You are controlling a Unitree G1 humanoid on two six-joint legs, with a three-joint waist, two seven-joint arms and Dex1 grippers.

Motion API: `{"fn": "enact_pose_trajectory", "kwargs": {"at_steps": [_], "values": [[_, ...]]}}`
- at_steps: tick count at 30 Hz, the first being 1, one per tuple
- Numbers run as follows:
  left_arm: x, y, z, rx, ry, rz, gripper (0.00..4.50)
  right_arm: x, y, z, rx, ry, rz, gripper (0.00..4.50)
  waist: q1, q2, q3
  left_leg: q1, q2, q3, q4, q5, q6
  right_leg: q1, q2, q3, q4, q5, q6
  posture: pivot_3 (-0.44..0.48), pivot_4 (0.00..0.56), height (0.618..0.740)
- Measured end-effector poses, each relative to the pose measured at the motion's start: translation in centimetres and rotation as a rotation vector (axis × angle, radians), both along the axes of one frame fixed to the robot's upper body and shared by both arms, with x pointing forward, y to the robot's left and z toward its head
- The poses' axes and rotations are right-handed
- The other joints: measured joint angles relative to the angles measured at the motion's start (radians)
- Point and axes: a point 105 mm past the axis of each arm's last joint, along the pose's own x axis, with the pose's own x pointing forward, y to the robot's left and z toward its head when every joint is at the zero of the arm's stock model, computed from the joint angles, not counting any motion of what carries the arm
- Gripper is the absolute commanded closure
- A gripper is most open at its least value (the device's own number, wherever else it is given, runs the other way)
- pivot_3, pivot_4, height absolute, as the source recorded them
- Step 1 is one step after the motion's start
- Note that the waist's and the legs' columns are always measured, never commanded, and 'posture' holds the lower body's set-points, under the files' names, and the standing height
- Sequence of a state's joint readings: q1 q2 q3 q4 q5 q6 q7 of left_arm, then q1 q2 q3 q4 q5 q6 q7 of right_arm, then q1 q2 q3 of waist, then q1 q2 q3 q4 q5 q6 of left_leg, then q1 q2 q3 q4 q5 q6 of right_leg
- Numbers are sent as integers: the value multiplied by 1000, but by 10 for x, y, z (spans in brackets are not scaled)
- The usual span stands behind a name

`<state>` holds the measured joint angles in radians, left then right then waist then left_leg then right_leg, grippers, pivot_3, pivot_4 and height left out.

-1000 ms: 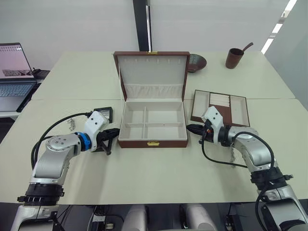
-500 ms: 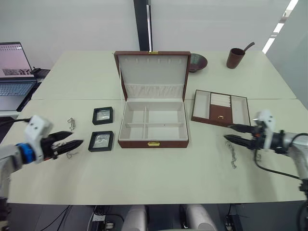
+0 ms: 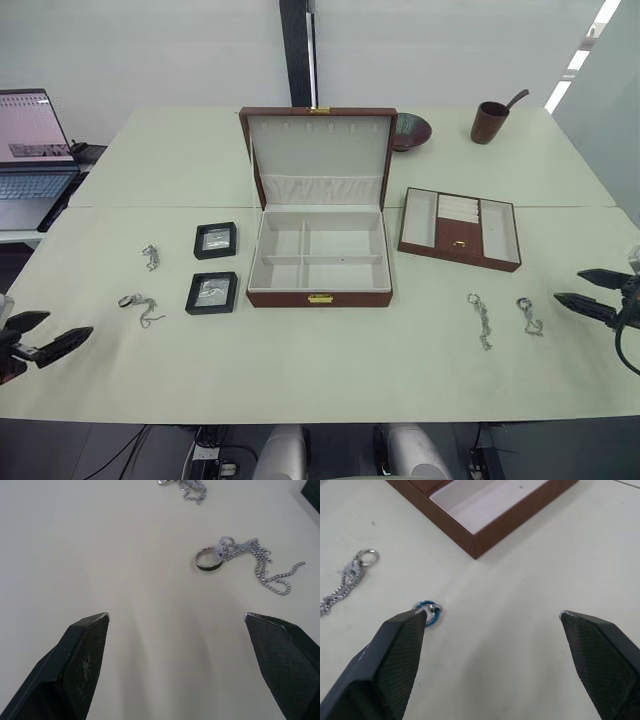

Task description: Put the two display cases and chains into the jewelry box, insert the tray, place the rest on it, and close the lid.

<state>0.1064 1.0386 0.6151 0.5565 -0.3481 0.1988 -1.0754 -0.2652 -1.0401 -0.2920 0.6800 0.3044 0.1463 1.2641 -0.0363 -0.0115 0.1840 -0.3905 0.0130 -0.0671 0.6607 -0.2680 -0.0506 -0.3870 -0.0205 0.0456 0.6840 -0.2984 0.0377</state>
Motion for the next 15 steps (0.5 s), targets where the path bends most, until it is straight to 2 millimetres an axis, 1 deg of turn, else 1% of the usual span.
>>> {"fn": "enact_pose_trajectory", "kwargs": {"at_steps": [4,10,15], "values": [[1,12,5,28,-30,42,12,2,-6,0,-5,-10,-22,0,-3,0,0,0,0,0,0,0,0,0,0,0,0,0,0,0,150,740],[2,15,5,24,-46,55,12,3,-10,0,-11,-21,-33,0,-5,0,0,0,0,0,0,0,0,0,0,0,0,0,0,0,150,740],[5,16,6,20,-61,56,12,7,-9,5,-13,-40,-27,0,-6,0,0,0,0,0,0,0,0,0,0,1,1,0,0,0,150,740]]}}
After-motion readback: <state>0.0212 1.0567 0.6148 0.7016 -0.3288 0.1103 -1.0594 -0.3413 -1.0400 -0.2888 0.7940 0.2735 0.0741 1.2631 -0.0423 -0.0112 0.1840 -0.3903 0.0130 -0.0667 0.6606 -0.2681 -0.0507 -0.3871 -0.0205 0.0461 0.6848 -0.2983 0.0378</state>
